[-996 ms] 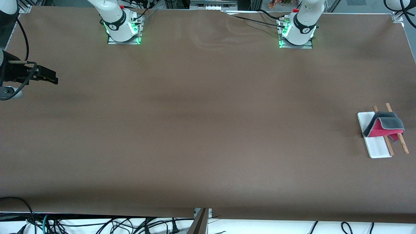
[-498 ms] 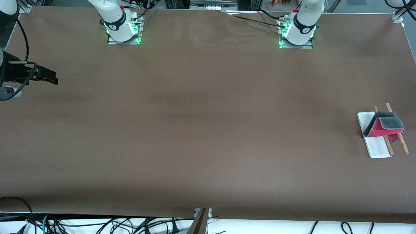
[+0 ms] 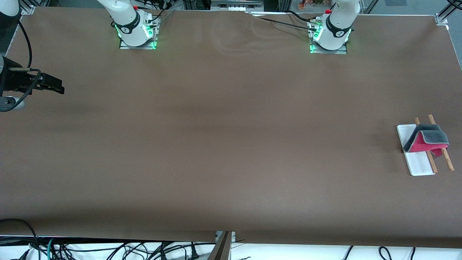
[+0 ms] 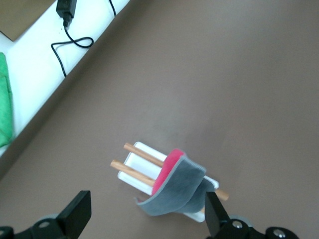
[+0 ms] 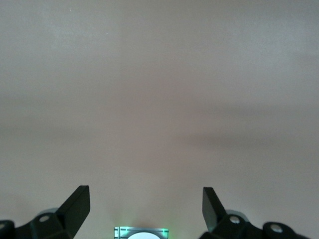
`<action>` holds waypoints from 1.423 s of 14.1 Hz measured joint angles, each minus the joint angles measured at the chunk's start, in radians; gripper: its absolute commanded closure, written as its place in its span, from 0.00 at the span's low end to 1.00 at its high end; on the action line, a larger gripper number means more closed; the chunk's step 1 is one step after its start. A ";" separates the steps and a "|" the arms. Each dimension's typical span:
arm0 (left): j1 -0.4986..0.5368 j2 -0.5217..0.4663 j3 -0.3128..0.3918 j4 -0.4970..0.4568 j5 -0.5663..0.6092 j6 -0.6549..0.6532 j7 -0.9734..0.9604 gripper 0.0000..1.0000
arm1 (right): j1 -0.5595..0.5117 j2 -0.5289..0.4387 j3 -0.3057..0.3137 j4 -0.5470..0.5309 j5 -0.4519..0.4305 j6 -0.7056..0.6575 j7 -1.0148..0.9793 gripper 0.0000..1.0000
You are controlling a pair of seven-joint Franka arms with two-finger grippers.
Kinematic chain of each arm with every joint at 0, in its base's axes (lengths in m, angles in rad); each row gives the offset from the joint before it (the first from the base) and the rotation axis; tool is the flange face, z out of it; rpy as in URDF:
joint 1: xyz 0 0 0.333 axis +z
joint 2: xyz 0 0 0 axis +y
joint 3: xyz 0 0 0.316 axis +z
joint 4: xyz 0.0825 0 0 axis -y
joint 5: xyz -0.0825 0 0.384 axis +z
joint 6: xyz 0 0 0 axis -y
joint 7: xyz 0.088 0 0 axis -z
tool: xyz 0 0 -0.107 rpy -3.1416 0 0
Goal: Pass towel and hang on rack
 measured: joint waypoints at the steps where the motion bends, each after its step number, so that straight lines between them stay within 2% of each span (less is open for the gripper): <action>1: -0.036 -0.014 -0.001 0.000 0.032 -0.015 -0.067 0.00 | 0.000 0.000 -0.001 0.000 0.000 0.000 0.000 0.00; 6: -0.207 -0.090 -0.001 0.000 0.148 -0.085 -0.333 0.00 | -0.001 0.001 -0.003 0.000 0.000 0.000 0.000 0.00; 9: -0.327 -0.162 -0.013 -0.028 0.274 -0.097 -0.524 0.00 | -0.002 0.001 -0.003 0.000 0.000 0.000 0.000 0.00; 11: -0.406 -0.253 -0.019 -0.122 0.341 -0.081 -0.663 0.00 | -0.001 0.001 -0.003 0.000 0.000 0.000 0.000 0.00; 13: -0.447 -0.367 -0.036 -0.259 0.370 -0.053 -0.808 0.00 | -0.001 0.001 -0.003 0.000 0.000 0.000 0.000 0.00; 16: -0.448 -0.538 -0.082 -0.463 0.391 -0.022 -0.967 0.00 | -0.001 0.002 -0.003 0.001 0.000 0.001 0.000 0.00; 20: -0.448 -0.685 -0.104 -0.642 0.393 -0.014 -1.196 0.00 | -0.001 0.002 -0.003 0.001 0.000 0.001 0.000 0.00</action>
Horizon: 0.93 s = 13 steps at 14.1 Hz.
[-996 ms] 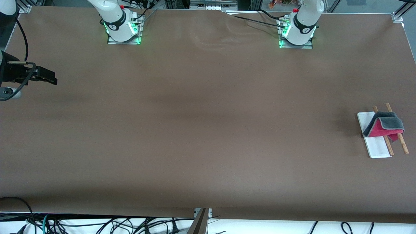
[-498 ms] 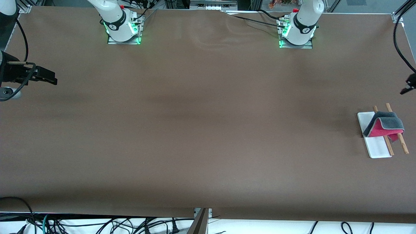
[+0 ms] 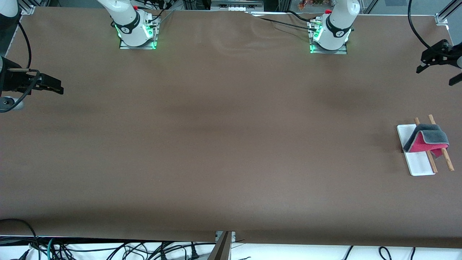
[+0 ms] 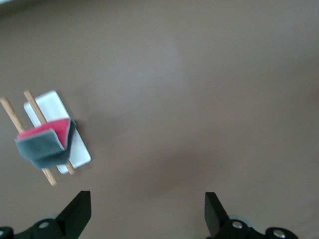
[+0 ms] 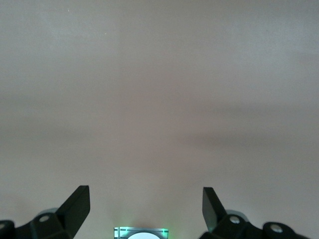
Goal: Pass towel and hang on rack
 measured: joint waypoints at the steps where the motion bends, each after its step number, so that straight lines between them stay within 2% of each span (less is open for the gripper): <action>1: 0.000 -0.014 0.000 -0.021 0.000 0.001 -0.043 0.00 | 0.000 0.000 0.000 0.000 0.000 0.000 0.000 0.00; 6: 0.000 -0.002 -0.006 -0.032 -0.011 -0.010 -0.192 0.00 | 0.000 0.000 0.000 0.000 0.000 0.000 0.000 0.00; 9: 0.006 0.037 -0.003 0.006 -0.013 -0.010 -0.210 0.00 | 0.000 0.000 0.000 0.000 0.000 0.000 0.000 0.00; 13: 0.081 0.080 0.016 0.039 -0.063 -0.013 -0.209 0.00 | 0.000 0.000 0.000 0.000 0.000 0.000 0.000 0.00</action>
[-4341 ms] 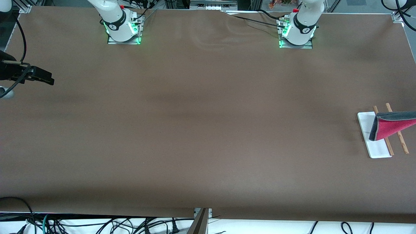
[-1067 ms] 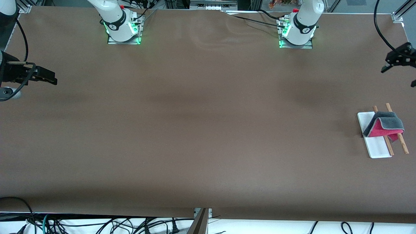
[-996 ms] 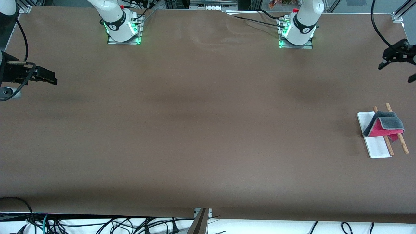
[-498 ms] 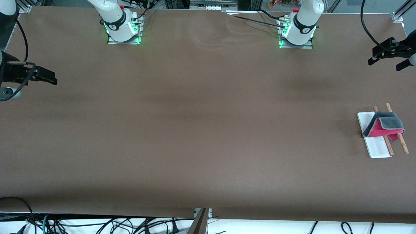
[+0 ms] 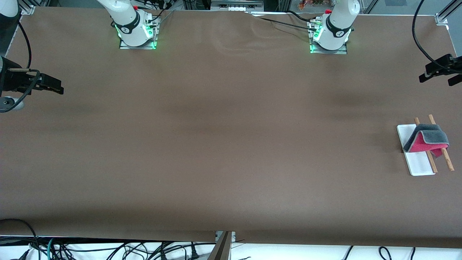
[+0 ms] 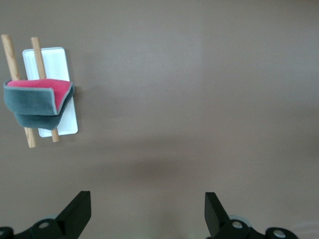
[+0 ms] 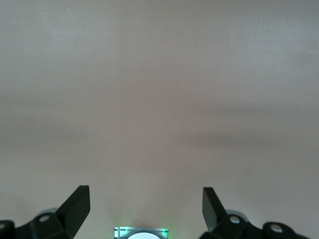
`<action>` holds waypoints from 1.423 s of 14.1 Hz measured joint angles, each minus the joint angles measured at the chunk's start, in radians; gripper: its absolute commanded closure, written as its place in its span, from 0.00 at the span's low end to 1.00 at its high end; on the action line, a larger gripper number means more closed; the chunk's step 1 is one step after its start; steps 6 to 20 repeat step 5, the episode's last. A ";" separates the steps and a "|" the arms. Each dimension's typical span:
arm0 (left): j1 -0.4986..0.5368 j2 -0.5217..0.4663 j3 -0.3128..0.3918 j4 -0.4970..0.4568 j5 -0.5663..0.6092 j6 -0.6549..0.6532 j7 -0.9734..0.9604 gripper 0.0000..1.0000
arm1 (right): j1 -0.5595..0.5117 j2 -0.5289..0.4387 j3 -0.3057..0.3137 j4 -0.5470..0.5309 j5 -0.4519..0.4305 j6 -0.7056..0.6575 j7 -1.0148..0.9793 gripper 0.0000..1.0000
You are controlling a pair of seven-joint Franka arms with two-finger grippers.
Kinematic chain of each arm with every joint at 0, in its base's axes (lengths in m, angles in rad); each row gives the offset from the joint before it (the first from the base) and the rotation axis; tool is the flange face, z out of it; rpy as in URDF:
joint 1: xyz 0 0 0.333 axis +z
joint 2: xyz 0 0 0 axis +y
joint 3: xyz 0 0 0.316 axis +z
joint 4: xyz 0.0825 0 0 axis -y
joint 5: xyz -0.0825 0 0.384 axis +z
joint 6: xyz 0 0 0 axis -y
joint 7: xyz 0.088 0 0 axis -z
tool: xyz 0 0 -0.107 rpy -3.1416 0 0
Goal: Pass towel and hang on rack
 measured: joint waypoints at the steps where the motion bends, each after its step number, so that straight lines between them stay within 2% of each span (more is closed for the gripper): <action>1: 0.004 0.002 0.000 0.005 0.000 -0.004 0.000 0.00 | 0.000 0.000 0.000 0.000 0.000 0.000 0.000 0.00; 5: -0.002 0.025 -0.045 0.052 0.020 -0.035 0.000 0.00 | 0.000 0.000 0.000 0.000 0.000 0.000 0.000 0.00; 20: -0.002 0.025 -0.045 0.052 0.020 -0.035 0.000 0.00 | 0.000 0.000 0.000 0.000 0.000 0.000 0.000 0.00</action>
